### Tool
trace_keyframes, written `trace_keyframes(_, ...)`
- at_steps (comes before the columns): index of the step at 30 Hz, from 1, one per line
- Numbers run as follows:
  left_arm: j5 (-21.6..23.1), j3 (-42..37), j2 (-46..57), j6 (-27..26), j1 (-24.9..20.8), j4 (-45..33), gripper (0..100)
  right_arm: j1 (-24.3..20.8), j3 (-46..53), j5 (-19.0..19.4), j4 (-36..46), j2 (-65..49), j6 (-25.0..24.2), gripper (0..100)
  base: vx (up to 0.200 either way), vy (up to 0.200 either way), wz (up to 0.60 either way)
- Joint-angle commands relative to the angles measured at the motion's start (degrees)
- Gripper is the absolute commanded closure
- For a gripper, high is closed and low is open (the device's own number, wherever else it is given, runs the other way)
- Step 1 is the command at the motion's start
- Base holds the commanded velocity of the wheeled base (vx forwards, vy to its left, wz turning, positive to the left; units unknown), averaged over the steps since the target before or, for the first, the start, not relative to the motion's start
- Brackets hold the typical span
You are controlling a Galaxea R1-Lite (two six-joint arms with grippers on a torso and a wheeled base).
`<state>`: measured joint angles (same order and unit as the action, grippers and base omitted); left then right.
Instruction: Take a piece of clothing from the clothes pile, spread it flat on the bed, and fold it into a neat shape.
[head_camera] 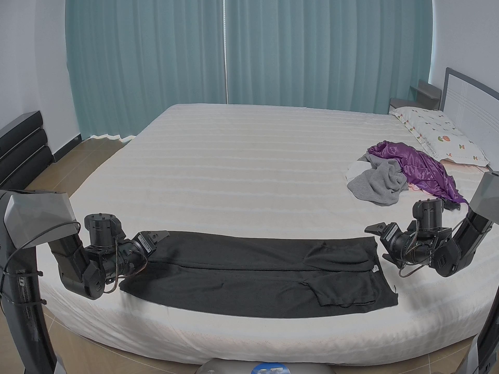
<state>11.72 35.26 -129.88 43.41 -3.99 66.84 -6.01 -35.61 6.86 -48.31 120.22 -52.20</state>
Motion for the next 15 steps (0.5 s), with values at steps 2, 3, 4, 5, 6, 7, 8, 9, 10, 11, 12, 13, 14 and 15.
trace_keyframes(2,-0.1,-0.3,3.8,0.0,0.1,-0.1,0,0.7,-1.0,0.0,0.1,0.1,0.4,0,0.000,0.000,0.00)
trace_keyframes(3,-0.1,0.2,4.2,0.0,0.2,-0.4,0,0.8,-1.7,0.0,0.3,0.3,0.4,0,0.000,0.000,0.00)
trace_keyframes(4,-0.1,1.1,4.6,0.0,0.4,-0.8,0,1.2,-2.4,0.0,0.7,0.6,0.4,0,0.000,0.000,0.00)
trace_keyframes(5,-0.1,1.3,4.7,0.0,0.4,-0.9,0,1.2,-2.6,0.0,0.7,0.6,0.4,0,0.000,0.000,0.00)
trace_keyframes(6,-0.1,3.7,5.0,0.0,0.8,-2.9,0,1.8,-4.4,0.7,0.9,1.9,0.7,0,0.000,0.000,0.00)
trace_keyframes(7,-0.1,5.5,4.9,0.0,1.1,-4.4,0,2.1,-5.3,1.3,0.9,2.5,0.9,0,0.000,0.000,0.00)
trace_keyframes(8,-0.1,8.1,4.5,0.0,1.5,-6.5,0,2.5,-6.4,2.0,1.0,3.0,0.9,0,0.000,0.000,0.00)
trace_keyframes(9,-0.1,10.2,4.4,0.0,2.0,-8.0,0,2.7,-7.2,2.5,1.2,3.4,0.9,0,0.000,0.000,0.00)
trace_keyframes(10,-0.1,10.7,4.3,0.0,2.1,-8.5,0,2.8,-7.4,2.7,1.2,3.6,0.9,0,0.000,0.000,0.00)
trace_keyframes(11,0.0,14.4,3.2,0.0,3.0,-11.5,0,2.8,-8.8,4.0,1.3,4.1,0.8,0,0.000,0.000,0.00)
trace_keyframes(12,0.0,14.4,3.2,0.0,3.0,-11.5,0,2.8,-8.8,4.0,1.3,4.1,0.8,0,0.000,0.000,0.00)
trace_keyframes(13,-0.1,17.7,1.4,0.0,3.9,-13.9,0,2.8,-9.1,4.9,1.3,4.5,0.9,0,0.000,0.000,0.00)
trace_keyframes(14,0.0,19.6,0.5,-0.1,4.6,-15.7,0,2.8,-9.3,5.1,1.3,4.7,0.9,0,0.000,0.000,0.00)
trace_keyframes(15,0.0,20.1,0.3,-0.1,5.0,-16.3,0,2.8,-9.5,5.2,1.3,4.7,0.9,0,0.000,0.000,0.00)
